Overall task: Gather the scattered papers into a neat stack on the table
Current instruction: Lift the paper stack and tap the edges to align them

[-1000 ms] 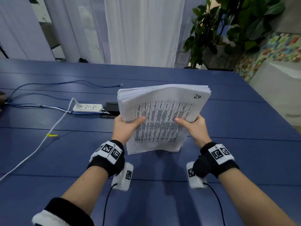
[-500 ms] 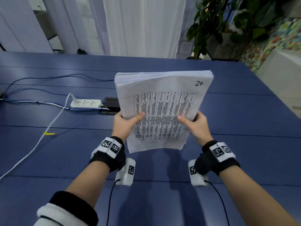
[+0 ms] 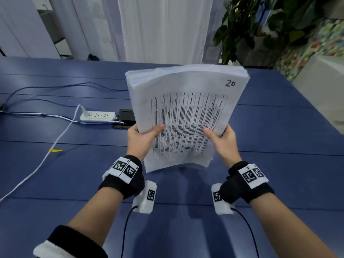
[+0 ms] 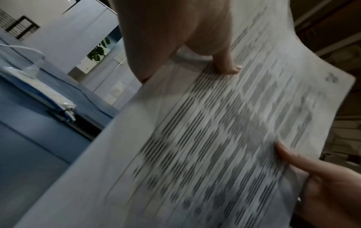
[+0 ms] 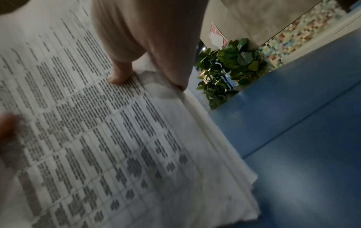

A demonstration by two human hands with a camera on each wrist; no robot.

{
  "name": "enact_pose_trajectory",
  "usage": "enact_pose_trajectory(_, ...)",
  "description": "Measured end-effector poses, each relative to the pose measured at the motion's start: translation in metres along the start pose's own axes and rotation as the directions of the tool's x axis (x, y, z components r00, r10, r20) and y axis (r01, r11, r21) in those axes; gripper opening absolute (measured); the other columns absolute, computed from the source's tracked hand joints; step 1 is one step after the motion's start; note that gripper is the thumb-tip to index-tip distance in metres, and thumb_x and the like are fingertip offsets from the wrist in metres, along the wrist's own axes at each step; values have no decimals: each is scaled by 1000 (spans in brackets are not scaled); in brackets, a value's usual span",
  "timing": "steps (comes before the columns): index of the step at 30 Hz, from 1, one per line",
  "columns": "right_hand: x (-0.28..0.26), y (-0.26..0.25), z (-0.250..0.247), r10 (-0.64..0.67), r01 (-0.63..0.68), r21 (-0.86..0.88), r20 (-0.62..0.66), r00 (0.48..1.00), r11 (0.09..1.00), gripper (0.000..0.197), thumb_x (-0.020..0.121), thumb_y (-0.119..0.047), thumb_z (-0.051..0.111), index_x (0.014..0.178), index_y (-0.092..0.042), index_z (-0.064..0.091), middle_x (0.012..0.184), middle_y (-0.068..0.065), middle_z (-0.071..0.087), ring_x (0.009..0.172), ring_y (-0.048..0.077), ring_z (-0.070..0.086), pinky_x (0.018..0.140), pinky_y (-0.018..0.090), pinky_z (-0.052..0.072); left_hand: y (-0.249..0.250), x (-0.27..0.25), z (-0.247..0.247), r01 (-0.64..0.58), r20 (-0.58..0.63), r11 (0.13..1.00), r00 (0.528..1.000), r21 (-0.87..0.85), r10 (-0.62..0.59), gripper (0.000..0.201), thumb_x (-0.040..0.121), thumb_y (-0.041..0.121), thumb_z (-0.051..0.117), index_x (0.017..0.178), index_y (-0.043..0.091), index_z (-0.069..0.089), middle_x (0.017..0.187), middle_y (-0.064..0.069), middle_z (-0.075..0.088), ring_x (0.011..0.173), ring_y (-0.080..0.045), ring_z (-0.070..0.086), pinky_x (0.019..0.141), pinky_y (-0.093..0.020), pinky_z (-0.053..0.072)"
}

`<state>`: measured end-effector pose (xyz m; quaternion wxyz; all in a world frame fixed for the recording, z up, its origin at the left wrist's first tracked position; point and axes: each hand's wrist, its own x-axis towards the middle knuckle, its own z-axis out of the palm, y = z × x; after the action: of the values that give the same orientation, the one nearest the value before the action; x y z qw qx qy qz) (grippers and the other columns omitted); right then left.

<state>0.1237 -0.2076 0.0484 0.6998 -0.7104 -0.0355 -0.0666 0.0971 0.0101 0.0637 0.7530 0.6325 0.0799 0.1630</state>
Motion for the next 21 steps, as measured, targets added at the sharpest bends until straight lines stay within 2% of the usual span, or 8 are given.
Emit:
enact_pose_trajectory(4,-5,15,-8,74,-73,-12,32,997,997,37,80,-9,69,113,-16,52,110,-6,64,101,5,63,92,25,51,-6,-1,-3,35,30,998,999,49,-36,25,70,0,75,92,9,67,70,16,72,70,6,68,63,-9,52)
enact_pose_trajectory(6,-5,20,-8,113,-113,-9,58,992,994,39,81,-10,68,117,-11,53,112,-2,65,105,10,63,94,29,50,-10,-1,-4,44,48,998,998,51,-47,24,71,-1,74,87,16,67,69,20,72,71,6,68,64,-9,52)
enact_pose_trajectory(9,-7,27,-1,147,-149,18,82,986,989,33,83,-9,66,115,-15,56,108,-7,65,102,6,63,93,27,51,-19,-5,-3,76,53,996,996,40,-78,23,72,0,74,85,17,67,68,20,72,70,6,68,66,-12,54)
enact_pose_trajectory(11,-8,31,6,146,-148,43,58,988,988,32,84,-9,65,115,-14,58,108,-4,66,100,3,64,90,23,51,-23,-7,0,102,49,995,993,17,-103,22,73,0,73,85,17,68,67,19,72,70,5,68,70,-14,56)
enact_pose_trajectory(15,-3,28,4,155,-155,161,9,988,975,30,76,-14,69,104,-13,60,104,0,67,93,6,66,85,23,53,-22,0,-8,117,-14,993,993,-29,-118,20,72,4,75,87,14,68,71,15,73,72,3,69,70,-13,55)
enact_pose_trajectory(19,-10,36,4,141,-146,64,72,987,987,28,84,-7,65,105,-25,59,110,-3,66,100,7,65,88,22,52,-21,-2,-9,105,34,992,994,62,-107,24,71,4,76,90,14,66,84,8,69,70,6,68,64,-10,53)
enact_pose_trajectory(21,-10,37,3,147,-151,79,64,987,985,28,85,-8,63,109,-22,57,112,-3,66,103,10,64,90,25,51,-19,-4,-8,95,19,994,995,56,-96,29,71,6,76,97,11,64,88,7,69,72,6,68,66,-10,53)
